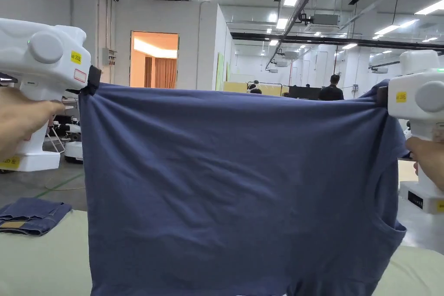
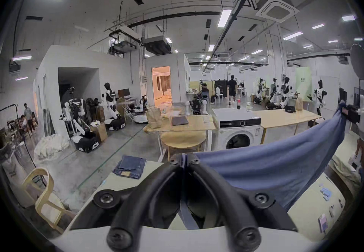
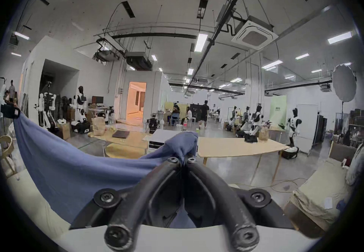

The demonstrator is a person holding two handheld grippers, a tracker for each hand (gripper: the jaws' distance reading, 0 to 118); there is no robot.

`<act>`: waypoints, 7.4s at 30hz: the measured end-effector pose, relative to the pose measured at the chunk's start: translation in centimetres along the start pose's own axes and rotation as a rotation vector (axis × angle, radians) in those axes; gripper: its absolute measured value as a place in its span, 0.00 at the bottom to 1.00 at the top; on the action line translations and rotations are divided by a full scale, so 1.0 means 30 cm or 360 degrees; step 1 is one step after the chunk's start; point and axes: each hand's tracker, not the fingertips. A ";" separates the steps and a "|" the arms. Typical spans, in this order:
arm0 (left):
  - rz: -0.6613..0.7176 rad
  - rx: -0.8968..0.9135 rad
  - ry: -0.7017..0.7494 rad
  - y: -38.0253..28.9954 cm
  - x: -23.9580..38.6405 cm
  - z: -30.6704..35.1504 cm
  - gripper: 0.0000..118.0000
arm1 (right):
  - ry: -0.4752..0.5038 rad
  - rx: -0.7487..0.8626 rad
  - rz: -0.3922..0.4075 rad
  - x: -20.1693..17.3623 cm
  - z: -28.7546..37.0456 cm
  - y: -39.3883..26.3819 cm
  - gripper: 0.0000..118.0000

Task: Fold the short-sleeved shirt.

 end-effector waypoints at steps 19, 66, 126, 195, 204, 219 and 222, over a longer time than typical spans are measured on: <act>0.0069 -0.0304 -0.0188 -0.856 0.027 0.229 0.00 | 0.0021 -0.0376 0.0108 0.038 0.369 -0.749 0.00; 0.0143 -0.0539 -0.0171 -1.592 0.138 0.706 0.41 | 0.0008 -0.0826 -0.0025 -0.020 1.032 -1.351 0.49; 0.0124 -0.1380 -0.0150 -1.809 0.102 0.643 0.00 | 0.0143 -0.1541 0.0038 0.079 0.985 -1.566 0.43; 0.0099 -0.0258 -0.0091 -1.443 0.254 0.473 0.00 | 0.0141 -0.0286 -0.0163 -0.300 0.750 -1.260 0.00; 0.0307 -0.0985 -0.0242 -1.512 0.055 0.219 0.00 | 0.0157 -0.0452 -0.0134 -0.267 0.727 -1.311 0.00; 0.0101 -0.1545 -0.0077 -1.654 0.147 0.102 0.45 | 0.0155 -0.0684 -0.0032 -0.202 0.720 -1.412 0.00; -0.0020 -0.1476 -0.0137 -1.669 0.162 0.103 0.18 | 0.0143 -0.0717 -0.0033 -0.176 0.713 -1.419 0.00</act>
